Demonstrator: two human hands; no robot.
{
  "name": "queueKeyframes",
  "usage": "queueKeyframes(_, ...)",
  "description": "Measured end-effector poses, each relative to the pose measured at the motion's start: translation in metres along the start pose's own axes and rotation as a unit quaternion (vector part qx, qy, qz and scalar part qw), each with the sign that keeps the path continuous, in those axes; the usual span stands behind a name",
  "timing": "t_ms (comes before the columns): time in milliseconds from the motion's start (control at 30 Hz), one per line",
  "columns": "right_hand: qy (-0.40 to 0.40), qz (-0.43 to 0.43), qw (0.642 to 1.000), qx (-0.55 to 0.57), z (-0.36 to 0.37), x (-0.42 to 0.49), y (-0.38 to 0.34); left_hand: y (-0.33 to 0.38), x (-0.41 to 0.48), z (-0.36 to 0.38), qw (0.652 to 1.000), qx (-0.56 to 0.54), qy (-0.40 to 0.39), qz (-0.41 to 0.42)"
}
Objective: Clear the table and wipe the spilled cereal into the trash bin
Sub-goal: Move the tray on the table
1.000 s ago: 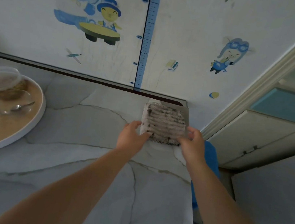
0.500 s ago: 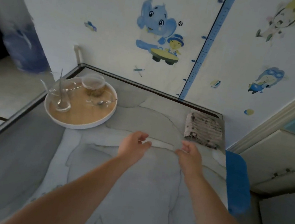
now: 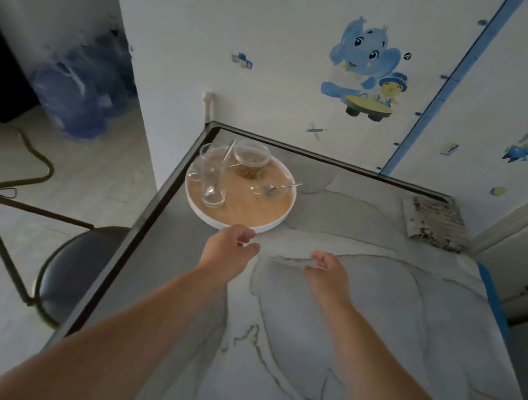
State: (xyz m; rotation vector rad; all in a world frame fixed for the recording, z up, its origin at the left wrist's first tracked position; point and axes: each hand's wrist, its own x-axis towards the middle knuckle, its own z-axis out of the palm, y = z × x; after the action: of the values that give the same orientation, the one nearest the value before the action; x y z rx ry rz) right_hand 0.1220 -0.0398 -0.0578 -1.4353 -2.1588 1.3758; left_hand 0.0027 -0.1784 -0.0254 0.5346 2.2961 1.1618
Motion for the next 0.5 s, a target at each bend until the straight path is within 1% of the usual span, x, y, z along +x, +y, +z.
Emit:
queueKeyframes(133,-0.019,-0.018,0.999,-0.037,0.032,-0.008,-0.022,-0.022,0.008,-0.04,1.0,0.019,0.005,-0.007)
queueKeyframes(300,-0.025,-0.039,0.993,-0.109,0.052,0.004,-0.035,-0.04,0.025,-0.057,0.999,0.036,0.002,-0.009)
queueKeyframes(400,-0.037,-0.074,0.983,-0.161,0.06,0.018,-0.038,-0.049,0.036,-0.059,0.998,0.063,-0.006,-0.008)
queueKeyframes(500,-0.059,-0.11,0.965,-0.233,0.072,0.039,-0.044,-0.059,0.053,-0.061,0.995,0.093,-0.009,-0.019)
